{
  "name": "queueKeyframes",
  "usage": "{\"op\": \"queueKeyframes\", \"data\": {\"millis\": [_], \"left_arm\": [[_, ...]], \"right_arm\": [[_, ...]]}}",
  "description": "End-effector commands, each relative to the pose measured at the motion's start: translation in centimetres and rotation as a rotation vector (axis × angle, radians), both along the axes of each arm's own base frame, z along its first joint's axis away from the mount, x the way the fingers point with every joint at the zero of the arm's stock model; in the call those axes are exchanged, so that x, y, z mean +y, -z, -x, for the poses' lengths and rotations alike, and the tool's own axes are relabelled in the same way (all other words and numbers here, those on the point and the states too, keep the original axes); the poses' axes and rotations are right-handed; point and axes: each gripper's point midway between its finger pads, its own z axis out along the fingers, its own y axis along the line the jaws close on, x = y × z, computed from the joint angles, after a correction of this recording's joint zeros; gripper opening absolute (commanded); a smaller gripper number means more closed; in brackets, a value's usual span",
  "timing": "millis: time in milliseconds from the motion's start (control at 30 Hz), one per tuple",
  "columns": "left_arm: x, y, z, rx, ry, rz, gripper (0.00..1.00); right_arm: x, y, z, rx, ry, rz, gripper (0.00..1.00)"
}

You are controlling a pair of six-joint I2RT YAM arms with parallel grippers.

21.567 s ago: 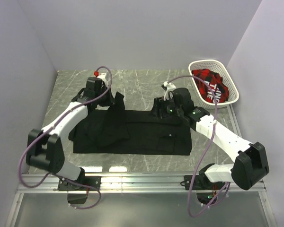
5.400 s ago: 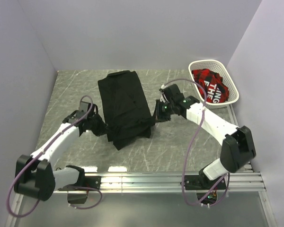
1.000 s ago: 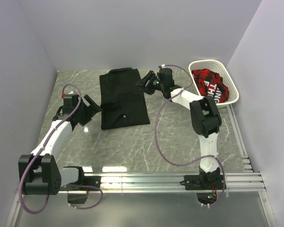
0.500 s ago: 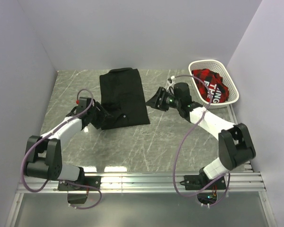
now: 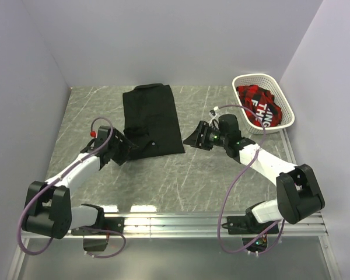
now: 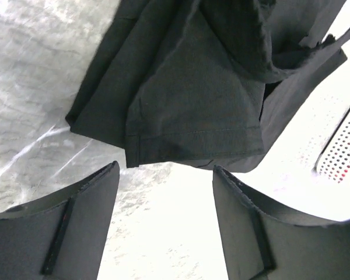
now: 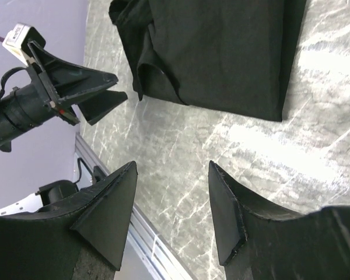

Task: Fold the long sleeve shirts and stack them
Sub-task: Fold the shirt

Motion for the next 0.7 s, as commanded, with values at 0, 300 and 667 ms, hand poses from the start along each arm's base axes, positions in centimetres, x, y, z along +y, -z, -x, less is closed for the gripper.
{"op": "queueKeyframes", "data": {"millis": [0, 300, 667], "left_arm": [[0.2, 0.3, -0.1, -0.009, -0.056, 0.022, 0.69], [-0.7, 1.8, -0.7, -0.007, -0.045, 0.059, 0.57], [-1.6, 2.5, -1.2, 0.004, -0.025, 0.088, 0.41]], "right_arm": [[0.3, -1.0, 0.3, -0.045, -0.028, -0.026, 0.59], [0.4, -0.9, 0.5, -0.051, -0.037, -0.035, 0.59], [0.2, -0.2, 0.4, -0.026, -0.026, -0.034, 0.59]]}}
